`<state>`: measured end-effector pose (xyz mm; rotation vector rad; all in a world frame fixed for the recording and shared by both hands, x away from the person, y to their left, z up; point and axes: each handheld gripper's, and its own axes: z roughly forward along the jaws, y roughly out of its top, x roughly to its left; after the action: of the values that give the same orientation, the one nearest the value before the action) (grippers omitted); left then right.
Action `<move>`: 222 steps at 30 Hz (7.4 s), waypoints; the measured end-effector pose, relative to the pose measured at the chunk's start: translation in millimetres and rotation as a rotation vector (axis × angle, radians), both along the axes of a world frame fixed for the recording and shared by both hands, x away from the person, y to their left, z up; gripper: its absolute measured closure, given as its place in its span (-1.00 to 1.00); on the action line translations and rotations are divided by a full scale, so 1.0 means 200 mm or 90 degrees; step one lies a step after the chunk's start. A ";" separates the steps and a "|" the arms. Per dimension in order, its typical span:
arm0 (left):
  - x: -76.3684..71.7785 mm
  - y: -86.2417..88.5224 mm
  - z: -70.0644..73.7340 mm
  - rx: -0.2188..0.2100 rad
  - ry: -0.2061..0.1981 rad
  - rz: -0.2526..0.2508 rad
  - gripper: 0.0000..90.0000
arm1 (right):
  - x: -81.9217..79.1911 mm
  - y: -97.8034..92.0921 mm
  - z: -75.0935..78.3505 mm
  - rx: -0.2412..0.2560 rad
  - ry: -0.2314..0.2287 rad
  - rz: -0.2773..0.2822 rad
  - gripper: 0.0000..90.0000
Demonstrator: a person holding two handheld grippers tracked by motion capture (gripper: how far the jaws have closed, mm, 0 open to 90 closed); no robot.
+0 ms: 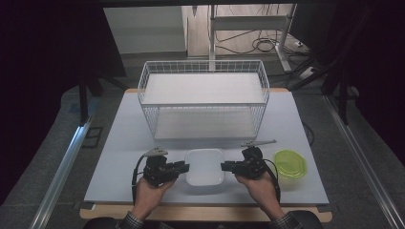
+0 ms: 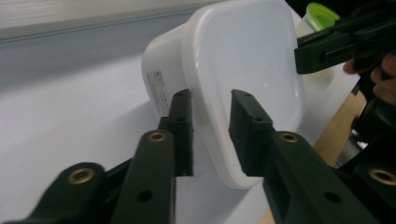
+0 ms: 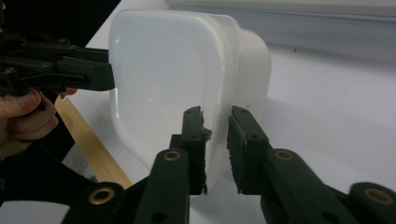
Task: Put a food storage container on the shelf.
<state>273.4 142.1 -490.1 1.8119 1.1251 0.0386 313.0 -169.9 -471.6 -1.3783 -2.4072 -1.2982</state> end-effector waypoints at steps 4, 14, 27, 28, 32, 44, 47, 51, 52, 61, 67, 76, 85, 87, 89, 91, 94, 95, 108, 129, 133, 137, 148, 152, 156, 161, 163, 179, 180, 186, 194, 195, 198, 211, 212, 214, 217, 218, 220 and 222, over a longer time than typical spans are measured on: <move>0.00 0.01 0.00 0.002 -0.002 0.017 0.72 | -0.02 0.02 0.00 -0.023 -0.044 -0.001 0.74; 0.00 0.00 0.07 0.018 -0.044 0.032 0.74 | -0.03 0.05 0.04 -0.035 -0.114 0.005 0.74; 0.05 0.00 0.26 0.034 -0.102 0.034 0.74 | 0.01 0.05 0.21 -0.018 -0.173 0.004 0.74; 0.05 0.00 0.27 0.035 -0.107 0.034 0.74 | 0.01 0.05 0.22 -0.017 -0.176 0.003 0.74; 0.07 0.00 0.33 0.032 -0.119 0.033 0.74 | 0.03 0.04 0.27 -0.011 -0.188 0.000 0.74; 0.12 -0.01 0.46 0.035 -0.149 0.037 0.74 | 0.08 0.04 0.39 -0.002 -0.205 -0.017 0.73; 0.13 0.00 0.49 0.033 -0.154 0.038 0.75 | 0.09 0.05 0.42 0.001 -0.211 -0.018 0.73; 0.14 0.02 0.53 0.027 -0.161 0.038 0.75 | 0.11 0.06 0.46 0.006 -0.216 -0.019 0.73; 0.15 0.02 0.54 0.025 -0.162 0.039 0.75 | 0.11 0.06 0.47 0.007 -0.217 -0.020 0.73; 0.19 0.03 0.65 0.014 -0.178 0.047 0.75 | 0.16 0.07 0.57 0.016 -0.228 -0.025 0.73; 0.23 0.03 0.73 0.018 -0.188 0.051 0.75 | 0.19 0.08 0.64 0.027 -0.238 -0.030 0.73; 0.30 0.05 0.80 0.016 -0.196 0.056 0.75 | 0.26 0.10 0.72 0.025 -0.249 -0.032 0.73; 0.38 0.07 0.83 -0.006 -0.183 0.060 0.75 | 0.33 0.12 0.78 0.028 -0.253 -0.036 0.73; 0.40 0.07 0.84 -0.008 -0.181 0.060 0.75 | 0.35 0.11 0.79 0.029 -0.250 -0.037 0.73; 0.42 0.06 0.85 -0.010 -0.179 0.061 0.75 | 0.37 0.11 0.79 0.031 -0.249 -0.039 0.72; 0.44 0.06 0.86 -0.014 -0.179 0.063 0.75 | 0.39 0.10 0.80 0.035 -0.250 -0.042 0.73; 0.47 0.06 0.87 -0.020 -0.177 0.065 0.75 | 0.41 0.11 0.83 0.036 -0.251 -0.048 0.72; 0.48 0.06 0.88 -0.020 -0.176 0.066 0.75 | 0.42 0.11 0.84 0.035 -0.251 -0.050 0.72; 0.63 0.07 0.88 -0.026 -0.154 0.073 0.74 | 0.55 0.14 0.87 0.026 -0.243 -0.070 0.72; 0.69 0.03 0.86 0.002 -0.188 0.077 0.36 | 0.62 0.15 0.86 0.028 -0.251 -0.068 0.53; 0.71 0.02 0.84 0.008 -0.191 0.081 0.33 | 0.64 0.16 0.86 0.021 -0.251 -0.071 0.51; 0.72 0.01 0.83 0.025 -0.193 0.084 0.33 | 0.65 0.16 0.84 0.017 -0.251 -0.073 0.50; 0.75 -0.01 0.82 0.039 -0.203 0.089 0.18 | 0.67 0.18 0.84 -0.001 -0.265 -0.076 0.37; 0.77 -0.01 0.82 0.034 -0.201 0.091 0.15 | 0.68 0.19 0.84 -0.005 -0.270 -0.083 0.31; 0.79 -0.02 0.81 0.033 -0.202 0.099 0.08 | 0.70 0.20 0.84 -0.020 -0.281 -0.091 0.26; 0.81 -0.02 0.82 0.023 -0.196 0.095 0.07 | 0.73 0.20 0.83 -0.019 -0.283 -0.102 0.23; 0.82 -0.01 0.82 0.018 -0.192 0.097 0.06 | 0.73 0.20 0.83 -0.016 -0.281 -0.105 0.23; 0.83 -0.01 0.86 0.018 -0.219 0.096 -0.12 | 0.74 0.20 0.83 -0.016 -0.296 -0.104 0.07; 0.81 -0.01 0.86 0.020 -0.223 0.089 -0.14 | 0.74 0.20 0.83 -0.014 -0.299 -0.100 0.05; 0.75 -0.03 0.87 0.045 -0.241 0.065 -0.24 | 0.70 0.18 0.84 -0.003 -0.305 -0.082 -0.07; 0.66 -0.01 0.84 0.038 -0.241 0.040 -0.43 | 0.62 0.15 0.83 0.003 -0.309 -0.057 -0.23; 0.65 0.00 0.84 0.035 -0.242 0.036 -0.44 | 0.62 0.15 0.83 0.004 -0.307 -0.053 -0.24; 0.61 0.00 0.82 0.039 -0.247 0.030 -0.52 | 0.59 0.14 0.81 0.000 -0.308 -0.046 -0.30; 0.48 0.03 0.71 0.058 -0.245 0.008 -0.73 | 0.49 0.11 0.73 -0.008 -0.312 -0.023 -0.45; 0.47 0.03 0.70 0.059 -0.244 0.008 -0.73 | 0.48 0.11 0.73 -0.007 -0.312 -0.021 -0.46; 0.46 0.03 0.69 0.066 -0.242 0.004 -0.76 | 0.47 0.10 0.72 -0.005 -0.311 -0.018 -0.48; 0.42 0.04 0.67 0.066 -0.242 -0.001 -0.79 | 0.44 0.09 0.70 -0.008 -0.309 -0.007 -0.53; 0.41 0.04 0.66 0.063 -0.241 0.000 -0.81 | 0.43 0.09 0.69 -0.009 -0.309 -0.005 -0.54; 0.38 0.04 0.65 0.058 -0.240 -0.005 -0.83 | 0.41 0.08 0.68 -0.008 -0.307 0.002 -0.58; 0.36 0.05 0.63 0.057 -0.239 -0.003 -0.85 | 0.38 0.08 0.67 -0.009 -0.308 0.007 -0.61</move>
<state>344.6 151.6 -363.3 1.7915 0.8616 0.4139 389.5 -154.5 -338.3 -1.1523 -2.7083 -1.7880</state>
